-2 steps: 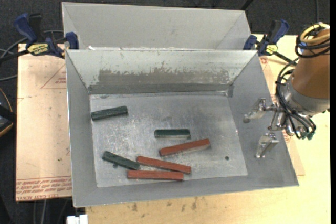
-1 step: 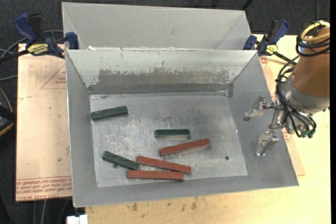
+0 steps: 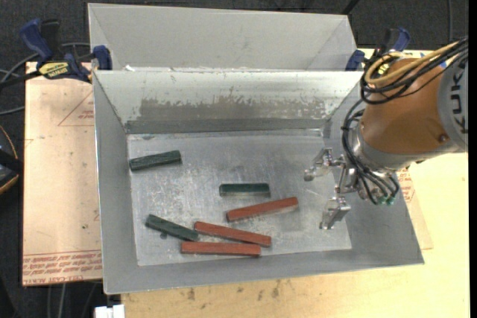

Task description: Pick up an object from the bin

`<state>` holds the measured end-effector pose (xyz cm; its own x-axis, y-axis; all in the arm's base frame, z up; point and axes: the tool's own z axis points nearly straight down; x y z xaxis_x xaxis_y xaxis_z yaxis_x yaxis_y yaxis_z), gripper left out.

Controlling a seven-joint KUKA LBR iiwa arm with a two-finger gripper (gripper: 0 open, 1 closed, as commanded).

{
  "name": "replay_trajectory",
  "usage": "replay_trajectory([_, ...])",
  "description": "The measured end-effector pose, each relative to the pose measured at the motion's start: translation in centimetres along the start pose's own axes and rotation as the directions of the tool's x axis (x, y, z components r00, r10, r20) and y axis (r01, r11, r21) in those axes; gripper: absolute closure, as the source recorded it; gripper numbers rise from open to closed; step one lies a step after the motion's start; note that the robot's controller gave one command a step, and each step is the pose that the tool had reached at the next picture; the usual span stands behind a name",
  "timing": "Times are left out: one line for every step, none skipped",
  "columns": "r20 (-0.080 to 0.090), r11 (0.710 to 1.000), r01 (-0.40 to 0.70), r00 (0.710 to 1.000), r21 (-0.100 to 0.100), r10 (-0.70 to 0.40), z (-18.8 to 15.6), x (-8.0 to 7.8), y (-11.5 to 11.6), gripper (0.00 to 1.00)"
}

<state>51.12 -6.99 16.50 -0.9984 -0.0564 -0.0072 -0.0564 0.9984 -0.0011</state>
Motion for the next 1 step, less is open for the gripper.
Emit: replay_trajectory([-0.005,0.999,0.048,0.999,-0.002,-0.048,7.29,-8.64,0.63,1.00])
